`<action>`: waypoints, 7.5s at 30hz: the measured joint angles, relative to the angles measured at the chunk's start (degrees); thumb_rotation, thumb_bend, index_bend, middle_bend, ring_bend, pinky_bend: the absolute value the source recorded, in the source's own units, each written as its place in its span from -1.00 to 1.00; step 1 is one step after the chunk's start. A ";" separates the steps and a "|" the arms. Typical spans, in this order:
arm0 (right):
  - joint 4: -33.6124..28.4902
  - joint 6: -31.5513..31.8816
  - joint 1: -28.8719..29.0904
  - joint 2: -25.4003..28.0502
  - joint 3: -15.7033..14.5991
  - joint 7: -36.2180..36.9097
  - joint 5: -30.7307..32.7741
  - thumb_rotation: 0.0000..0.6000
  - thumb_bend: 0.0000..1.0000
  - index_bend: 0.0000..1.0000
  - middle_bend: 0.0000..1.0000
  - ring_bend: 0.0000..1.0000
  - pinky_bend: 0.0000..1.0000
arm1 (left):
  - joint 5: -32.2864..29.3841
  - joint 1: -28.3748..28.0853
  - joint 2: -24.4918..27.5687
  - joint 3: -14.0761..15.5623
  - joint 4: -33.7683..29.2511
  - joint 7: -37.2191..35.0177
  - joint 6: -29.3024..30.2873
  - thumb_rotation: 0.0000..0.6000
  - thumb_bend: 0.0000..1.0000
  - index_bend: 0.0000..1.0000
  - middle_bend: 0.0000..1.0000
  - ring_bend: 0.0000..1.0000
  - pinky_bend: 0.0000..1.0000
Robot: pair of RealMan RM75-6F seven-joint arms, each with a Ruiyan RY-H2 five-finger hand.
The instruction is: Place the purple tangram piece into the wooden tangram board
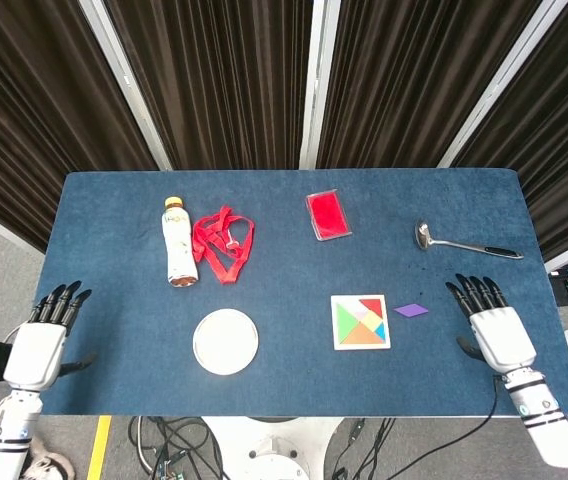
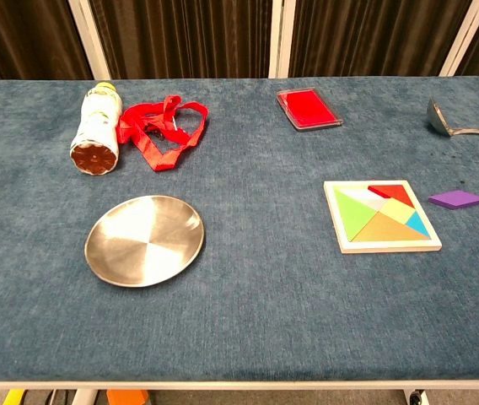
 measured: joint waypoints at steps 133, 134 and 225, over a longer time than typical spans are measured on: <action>-17.00 -2.21 37.32 -19.75 12.36 -46.60 78.37 1.00 -0.57 0.11 -1.00 -1.00 -1.00 | -1.57 1.27 -2.41 0.52 9.53 -13.78 -1.05 1.00 -0.80 -0.75 -0.93 -1.00 -0.70; -16.76 -2.43 37.39 -19.81 12.27 -46.56 78.33 1.00 -0.57 0.11 -1.00 -1.00 -1.00 | -1.59 1.29 -2.42 0.53 9.59 -13.82 -1.08 1.00 -0.80 -0.75 -0.93 -1.00 -0.70; -12.68 -6.40 38.61 -21.09 10.42 -40.01 72.54 1.00 -0.57 -0.81 -1.00 -1.00 -1.00 | -2.00 1.09 -2.74 0.49 10.24 -14.67 -1.92 1.00 -0.80 -0.73 -0.93 -1.00 -0.68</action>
